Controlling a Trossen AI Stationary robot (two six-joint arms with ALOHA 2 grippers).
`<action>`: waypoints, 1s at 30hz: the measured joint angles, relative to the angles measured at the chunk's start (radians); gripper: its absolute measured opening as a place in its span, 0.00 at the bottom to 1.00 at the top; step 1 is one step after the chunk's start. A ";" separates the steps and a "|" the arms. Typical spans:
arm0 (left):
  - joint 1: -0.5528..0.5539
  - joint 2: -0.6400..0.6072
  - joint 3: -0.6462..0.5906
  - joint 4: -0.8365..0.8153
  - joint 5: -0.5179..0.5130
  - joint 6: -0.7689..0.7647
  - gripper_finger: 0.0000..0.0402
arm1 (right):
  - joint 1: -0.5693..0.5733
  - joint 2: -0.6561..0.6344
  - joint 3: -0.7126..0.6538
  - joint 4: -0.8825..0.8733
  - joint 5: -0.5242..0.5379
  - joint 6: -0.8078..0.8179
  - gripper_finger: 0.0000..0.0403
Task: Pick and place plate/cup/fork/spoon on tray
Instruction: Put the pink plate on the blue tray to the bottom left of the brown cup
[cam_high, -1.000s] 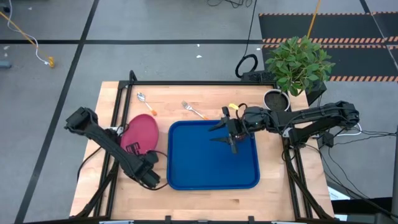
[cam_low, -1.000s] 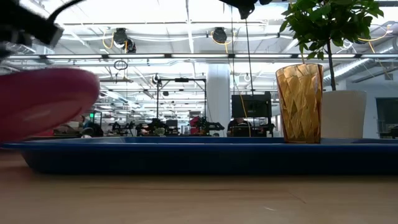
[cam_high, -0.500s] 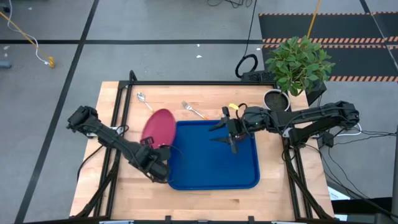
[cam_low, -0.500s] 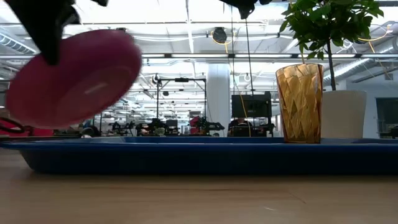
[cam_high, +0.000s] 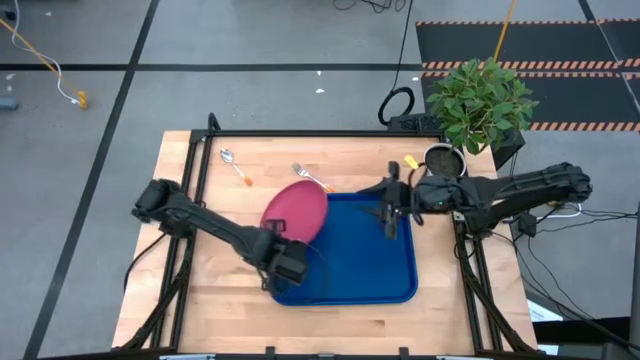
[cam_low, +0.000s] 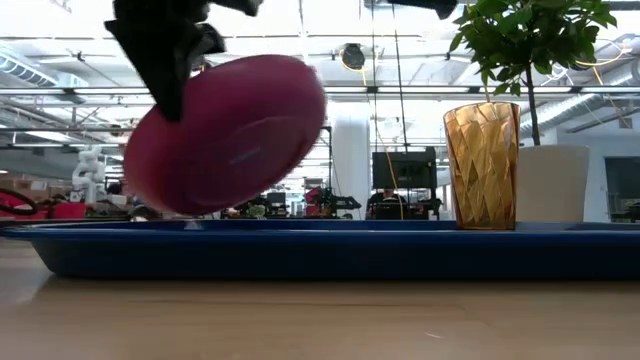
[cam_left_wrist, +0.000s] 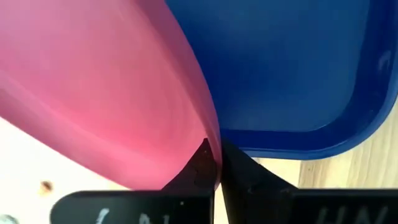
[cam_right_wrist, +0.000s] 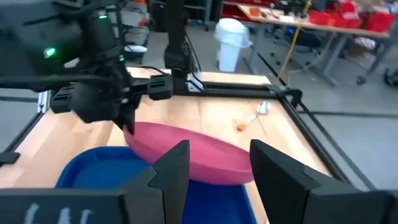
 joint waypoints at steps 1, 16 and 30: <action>0.001 0.030 0.039 -0.022 0.001 0.029 0.01 | 0.011 -0.014 0.000 -0.021 0.018 0.018 0.40; 0.000 0.337 0.447 -0.131 0.033 0.308 0.01 | 0.096 -0.087 -0.058 -0.098 0.122 0.140 0.40; 0.008 0.440 0.501 -0.114 0.027 0.431 0.01 | 0.098 -0.165 -0.130 -0.091 0.127 0.196 0.40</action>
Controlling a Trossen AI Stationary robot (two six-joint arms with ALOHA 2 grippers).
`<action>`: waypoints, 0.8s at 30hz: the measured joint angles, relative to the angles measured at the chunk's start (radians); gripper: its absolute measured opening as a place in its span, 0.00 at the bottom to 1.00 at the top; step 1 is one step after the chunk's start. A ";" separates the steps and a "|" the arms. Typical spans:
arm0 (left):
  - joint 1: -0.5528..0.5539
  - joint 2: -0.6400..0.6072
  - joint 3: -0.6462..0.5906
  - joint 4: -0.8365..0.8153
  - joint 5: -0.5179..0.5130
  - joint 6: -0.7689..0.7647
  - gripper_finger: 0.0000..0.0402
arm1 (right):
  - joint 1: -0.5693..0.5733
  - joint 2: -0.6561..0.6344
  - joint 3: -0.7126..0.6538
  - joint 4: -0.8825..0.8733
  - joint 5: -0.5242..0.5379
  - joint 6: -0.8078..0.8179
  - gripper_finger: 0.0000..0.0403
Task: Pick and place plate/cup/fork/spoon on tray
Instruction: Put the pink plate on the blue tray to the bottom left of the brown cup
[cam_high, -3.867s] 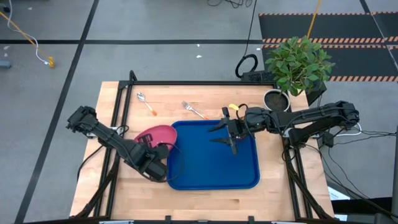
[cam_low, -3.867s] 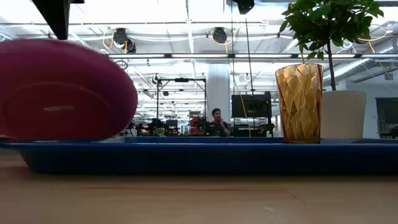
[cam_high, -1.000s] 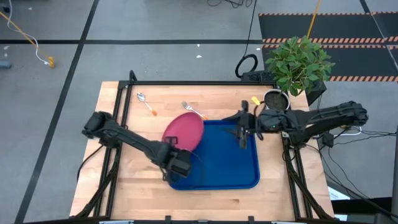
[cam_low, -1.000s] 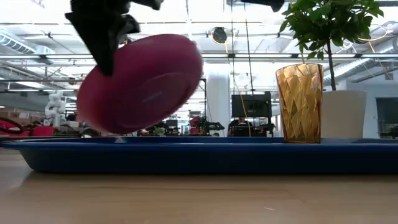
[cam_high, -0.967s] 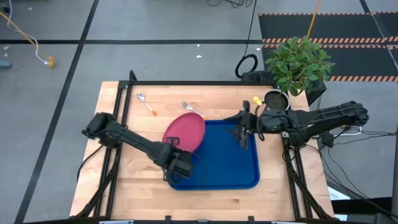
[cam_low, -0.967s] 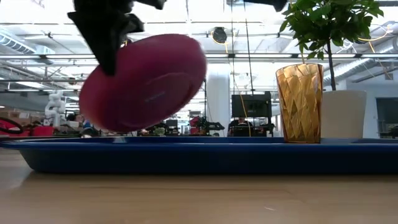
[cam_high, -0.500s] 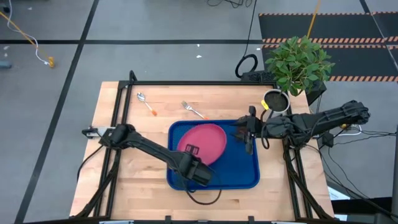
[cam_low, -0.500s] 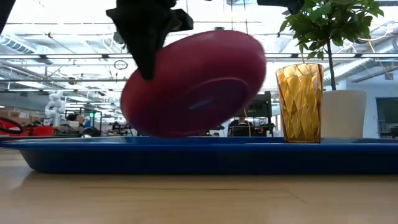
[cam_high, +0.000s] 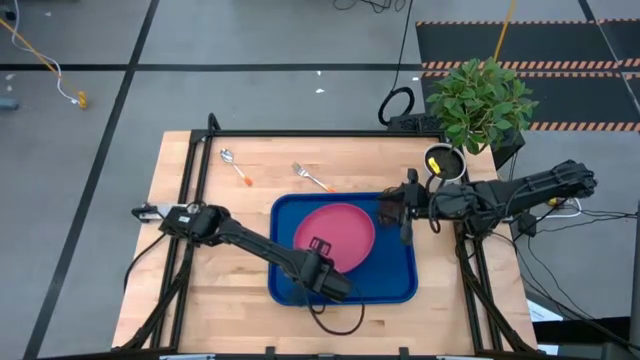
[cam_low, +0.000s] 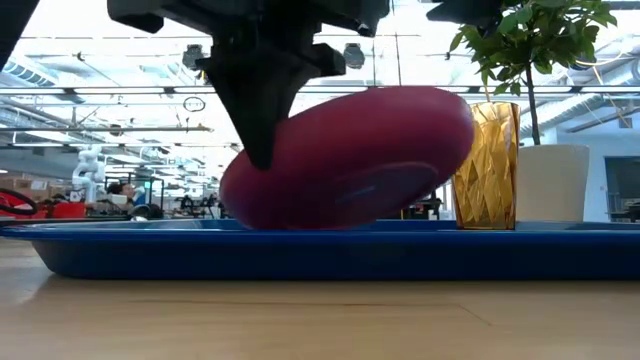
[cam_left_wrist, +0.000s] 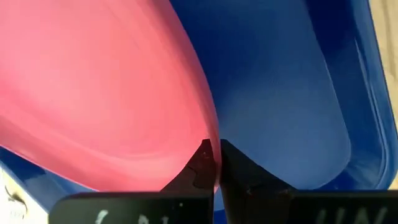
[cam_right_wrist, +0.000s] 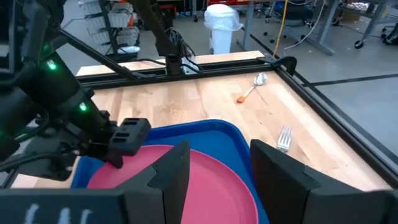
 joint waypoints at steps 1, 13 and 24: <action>0.000 0.000 0.000 0.014 0.000 0.004 0.01 | 0.000 -0.001 -0.001 0.000 0.000 0.000 0.40; -0.011 -0.002 0.009 0.094 0.032 0.106 0.01 | 0.000 -0.001 -0.001 -0.002 -0.004 0.015 0.40; -0.014 -0.002 0.009 0.094 0.022 0.131 0.20 | 0.018 -0.001 -0.001 -0.019 -0.005 0.022 0.40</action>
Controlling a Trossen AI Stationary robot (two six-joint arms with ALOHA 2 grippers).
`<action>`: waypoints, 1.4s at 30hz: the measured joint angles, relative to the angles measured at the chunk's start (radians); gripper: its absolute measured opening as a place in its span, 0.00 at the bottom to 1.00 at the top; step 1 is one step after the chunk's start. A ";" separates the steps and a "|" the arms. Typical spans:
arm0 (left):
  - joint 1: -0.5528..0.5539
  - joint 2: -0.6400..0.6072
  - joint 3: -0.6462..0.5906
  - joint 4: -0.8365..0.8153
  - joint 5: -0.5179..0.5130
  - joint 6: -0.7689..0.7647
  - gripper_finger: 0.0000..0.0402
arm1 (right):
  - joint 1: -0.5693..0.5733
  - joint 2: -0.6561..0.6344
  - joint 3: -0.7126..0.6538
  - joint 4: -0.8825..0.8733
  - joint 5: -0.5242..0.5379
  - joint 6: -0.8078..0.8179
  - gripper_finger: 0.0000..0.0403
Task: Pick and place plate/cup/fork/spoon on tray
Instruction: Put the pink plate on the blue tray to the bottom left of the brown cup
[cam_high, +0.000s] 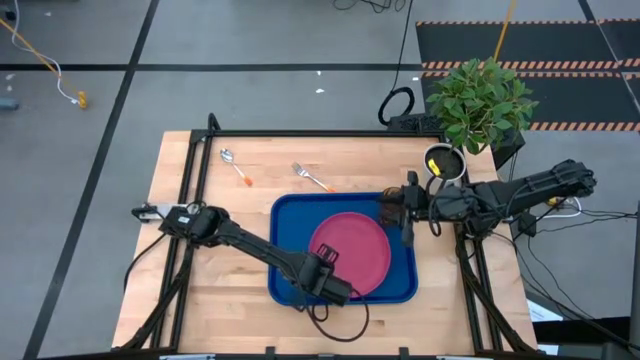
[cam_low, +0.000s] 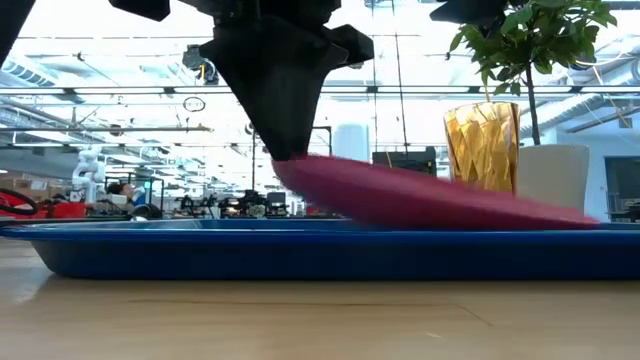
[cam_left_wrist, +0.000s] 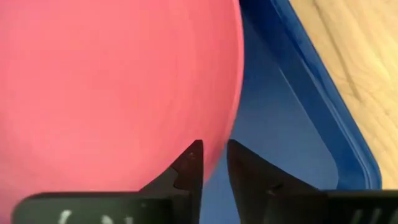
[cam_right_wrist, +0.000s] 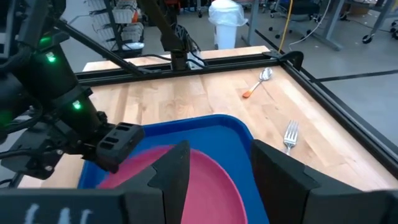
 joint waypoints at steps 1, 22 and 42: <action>0.000 0.000 0.000 0.000 -0.002 0.000 0.21 | 0.001 0.000 0.000 0.000 0.000 0.000 0.40; 0.000 0.000 0.000 -0.038 -0.022 -0.027 0.30 | 0.002 0.000 0.000 0.000 0.000 0.000 0.40; 0.000 0.000 -0.001 -0.038 -0.022 -0.035 0.30 | 0.002 0.000 0.000 -0.001 0.000 -0.001 0.40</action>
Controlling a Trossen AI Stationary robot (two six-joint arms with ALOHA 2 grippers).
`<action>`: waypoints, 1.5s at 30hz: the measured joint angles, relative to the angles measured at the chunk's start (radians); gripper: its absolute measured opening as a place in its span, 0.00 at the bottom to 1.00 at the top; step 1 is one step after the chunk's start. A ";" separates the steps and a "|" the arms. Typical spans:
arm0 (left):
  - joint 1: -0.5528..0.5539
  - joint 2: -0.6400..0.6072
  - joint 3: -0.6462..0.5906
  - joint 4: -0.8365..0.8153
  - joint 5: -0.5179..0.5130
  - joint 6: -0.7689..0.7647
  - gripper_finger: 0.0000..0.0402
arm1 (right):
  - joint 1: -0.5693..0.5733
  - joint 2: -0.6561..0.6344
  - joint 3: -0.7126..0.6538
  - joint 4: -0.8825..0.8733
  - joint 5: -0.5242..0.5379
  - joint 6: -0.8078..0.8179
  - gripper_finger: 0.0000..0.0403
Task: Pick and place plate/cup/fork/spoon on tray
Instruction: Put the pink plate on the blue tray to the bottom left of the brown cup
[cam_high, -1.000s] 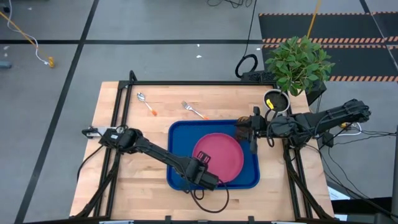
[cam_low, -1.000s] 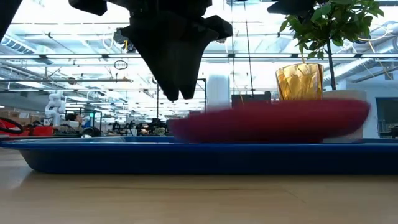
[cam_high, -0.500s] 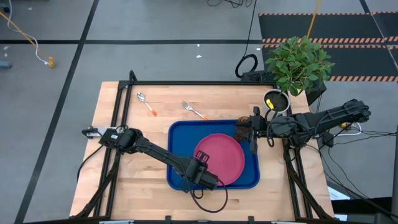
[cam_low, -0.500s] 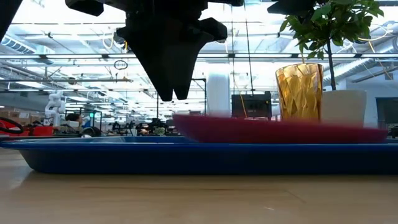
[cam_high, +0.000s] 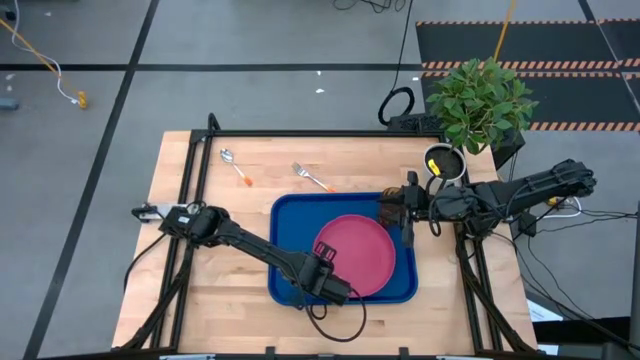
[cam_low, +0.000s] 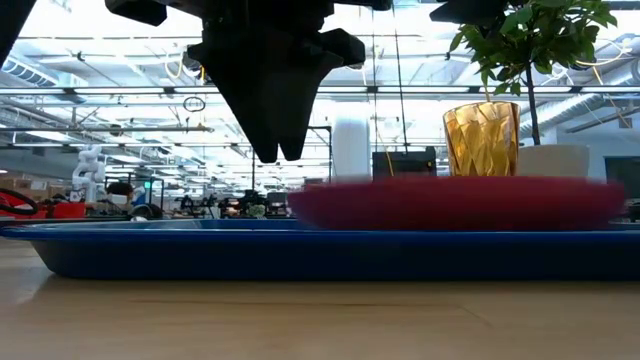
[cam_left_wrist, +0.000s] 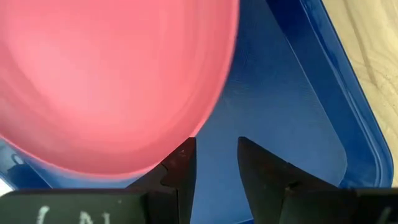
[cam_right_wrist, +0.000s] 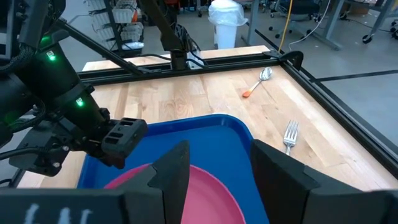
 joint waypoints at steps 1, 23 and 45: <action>0.000 0.000 0.000 0.000 0.000 -0.004 0.30 | 0.000 0.000 0.000 0.000 0.000 0.000 0.40; 0.000 0.000 0.000 0.005 0.000 -0.015 0.30 | 0.000 0.000 0.000 -0.002 0.000 -0.003 0.40; 0.031 -0.005 -0.001 0.034 -0.119 0.049 0.30 | 0.000 0.000 0.000 -0.005 0.000 -0.011 0.40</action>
